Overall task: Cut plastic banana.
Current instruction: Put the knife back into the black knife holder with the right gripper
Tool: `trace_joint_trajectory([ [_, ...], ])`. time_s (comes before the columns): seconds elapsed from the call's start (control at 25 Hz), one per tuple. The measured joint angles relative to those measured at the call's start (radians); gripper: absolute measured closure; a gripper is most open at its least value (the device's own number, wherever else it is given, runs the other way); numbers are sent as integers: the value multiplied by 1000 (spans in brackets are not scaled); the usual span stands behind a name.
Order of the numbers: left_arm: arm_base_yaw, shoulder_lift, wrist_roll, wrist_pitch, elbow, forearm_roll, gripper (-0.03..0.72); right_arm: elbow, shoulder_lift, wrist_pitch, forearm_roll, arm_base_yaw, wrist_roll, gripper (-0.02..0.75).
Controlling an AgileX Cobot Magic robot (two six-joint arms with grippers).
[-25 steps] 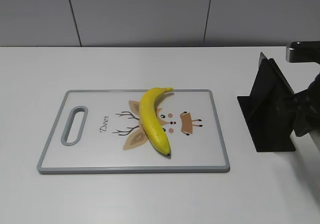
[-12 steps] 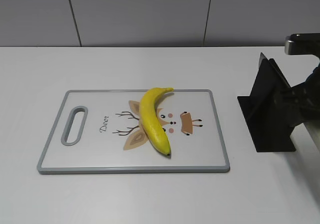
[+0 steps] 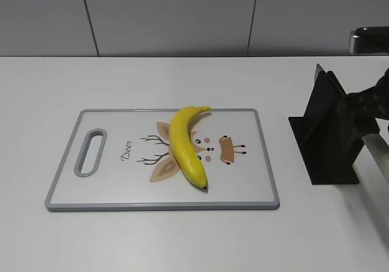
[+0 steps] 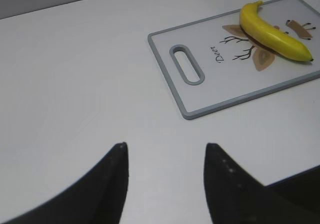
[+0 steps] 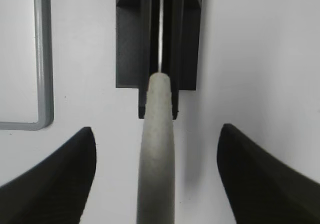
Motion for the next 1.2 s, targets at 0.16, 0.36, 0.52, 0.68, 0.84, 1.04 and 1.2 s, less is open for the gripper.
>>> trace_joint_trajectory([
  [0.16, 0, 0, 2, -7, 0, 8, 208, -68, -55, 62, 0, 0, -49, 152],
  [0.36, 0, 0, 32, -24, 10, 4, 208, -110, -174, 149, 23, 0, -181, 150],
  [0.52, 0, 0, 55, -55, 25, -22, 208, -69, -309, 174, 42, 0, -247, 150],
  [0.68, 0, 0, 71, -68, 30, -35, 208, 11, -469, 182, 42, 0, -293, 150],
  [0.84, 0, 0, 74, -82, 38, -35, 208, 90, -632, 184, 54, 0, -346, 150],
  [1.04, 0, 0, 74, -90, 38, -37, 208, 211, -799, 184, 88, 0, -372, 150],
  [1.2, 0, 0, 74, -91, 38, -37, 208, 287, -922, 186, 114, 0, -410, 150],
])
